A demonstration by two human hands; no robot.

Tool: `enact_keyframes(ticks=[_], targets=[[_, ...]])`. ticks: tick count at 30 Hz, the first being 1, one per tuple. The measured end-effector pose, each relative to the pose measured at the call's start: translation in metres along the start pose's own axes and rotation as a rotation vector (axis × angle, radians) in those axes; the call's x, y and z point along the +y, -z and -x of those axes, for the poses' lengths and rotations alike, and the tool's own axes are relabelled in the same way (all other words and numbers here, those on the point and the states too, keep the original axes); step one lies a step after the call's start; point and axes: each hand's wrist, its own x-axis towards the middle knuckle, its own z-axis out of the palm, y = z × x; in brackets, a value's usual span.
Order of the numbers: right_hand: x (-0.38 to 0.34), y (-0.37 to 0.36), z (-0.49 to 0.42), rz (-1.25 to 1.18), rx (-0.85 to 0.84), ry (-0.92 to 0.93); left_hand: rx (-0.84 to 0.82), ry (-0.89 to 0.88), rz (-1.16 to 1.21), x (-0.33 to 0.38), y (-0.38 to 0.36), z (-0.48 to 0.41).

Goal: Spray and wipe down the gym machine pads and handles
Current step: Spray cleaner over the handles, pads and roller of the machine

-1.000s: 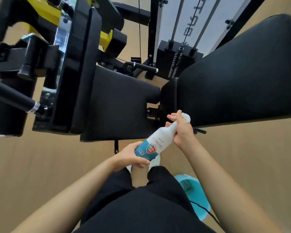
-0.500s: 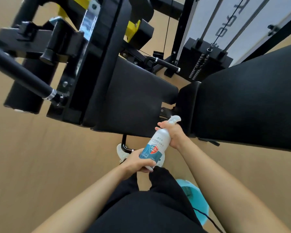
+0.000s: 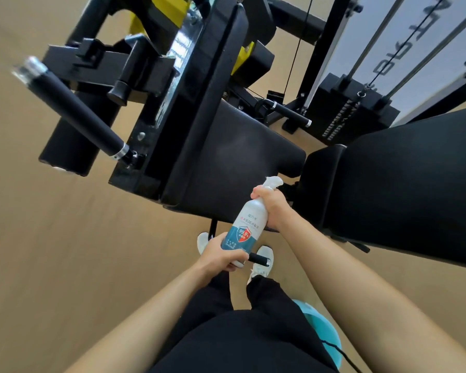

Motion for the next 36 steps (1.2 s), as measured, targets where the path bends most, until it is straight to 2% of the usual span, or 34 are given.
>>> enact_keyframes(ticks=[5,10,14,17,21,24,28,33,36], targets=[[-0.010,-0.003,0.002,0.042,-0.049,0.104,-0.007,-0.026,0.028,0.007,0.000,0.004],[-0.017,0.011,0.009,0.050,0.008,0.052,-0.021,-0.049,0.001,0.012,-0.013,0.008],[-0.017,0.026,0.013,0.087,0.066,0.038,-0.097,-0.038,0.021,0.016,-0.029,0.010],[-0.015,0.042,0.014,0.072,0.037,0.041,-0.144,-0.021,0.016,0.018,-0.041,0.010],[-0.010,0.059,0.020,0.050,0.059,-0.064,-0.205,-0.016,-0.063,0.018,-0.050,0.012],[-0.007,0.065,0.030,0.035,0.061,-0.028,-0.245,-0.015,-0.089,0.019,-0.054,0.014],[-0.003,0.078,0.055,-0.065,-0.087,0.107,-0.276,-0.021,-0.087,0.027,-0.058,0.017],[0.028,0.101,0.094,-0.177,-0.283,0.186,-0.301,-0.049,-0.067,0.040,-0.067,0.013],[0.050,0.103,0.108,-0.249,-0.249,0.213,-0.371,-0.048,-0.133,0.049,-0.069,0.007]])
